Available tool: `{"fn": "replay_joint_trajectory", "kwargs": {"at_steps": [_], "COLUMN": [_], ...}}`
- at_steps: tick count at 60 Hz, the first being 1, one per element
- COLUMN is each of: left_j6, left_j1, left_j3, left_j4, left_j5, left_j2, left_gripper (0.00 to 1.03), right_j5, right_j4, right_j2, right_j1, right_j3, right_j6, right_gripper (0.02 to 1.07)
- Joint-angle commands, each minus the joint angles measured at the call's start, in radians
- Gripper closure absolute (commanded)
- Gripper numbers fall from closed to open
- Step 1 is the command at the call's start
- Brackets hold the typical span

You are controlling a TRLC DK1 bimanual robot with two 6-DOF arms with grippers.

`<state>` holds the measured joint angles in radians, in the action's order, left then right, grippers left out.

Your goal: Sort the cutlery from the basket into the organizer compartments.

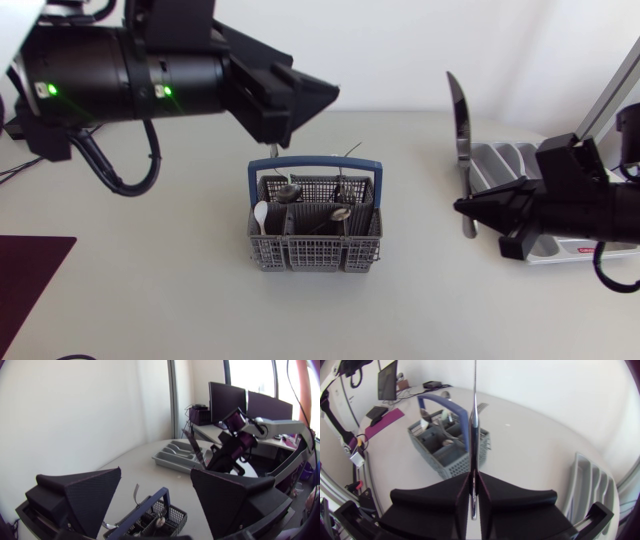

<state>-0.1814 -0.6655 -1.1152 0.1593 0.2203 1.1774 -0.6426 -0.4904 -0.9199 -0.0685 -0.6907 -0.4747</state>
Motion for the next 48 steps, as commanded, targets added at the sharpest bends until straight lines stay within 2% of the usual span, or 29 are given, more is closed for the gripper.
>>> {"fn": "replay_joint_trajectory", "kwargs": {"at_steps": [1, 11, 19, 28, 48], "left_j6": [-0.072, -0.178, -0.222, -0.251, -0.251], "left_j1": [-0.031, -0.103, -0.152, -0.183, -0.186], "left_j3": [0.061, 0.114, 0.126, 0.138, 0.157], "left_j4": [0.013, 0.017, 0.016, 0.014, 0.014], "left_j5": [-0.044, -0.164, -0.272, -0.323, -0.328], "left_j2": [0.013, 0.053, 0.105, 0.145, 0.179], "left_gripper": [0.06, 0.07, 0.07, 0.09, 0.09], "right_j5": [-0.002, 0.0, 0.032, 0.096, 0.23], "right_j4": [0.001, 0.035, 0.07, 0.138, 0.185], "right_j2": [-0.025, -0.148, -0.277, -0.432, -0.821], "right_j1": [-0.113, -0.347, -0.465, -0.548, -0.648], "right_j3": [0.014, -0.036, -0.105, -0.196, -0.532], "right_j6": [-0.081, -0.151, -0.191, -0.2, -0.163], "right_gripper": [1.01, 1.01, 1.01, 1.01, 1.01]}}
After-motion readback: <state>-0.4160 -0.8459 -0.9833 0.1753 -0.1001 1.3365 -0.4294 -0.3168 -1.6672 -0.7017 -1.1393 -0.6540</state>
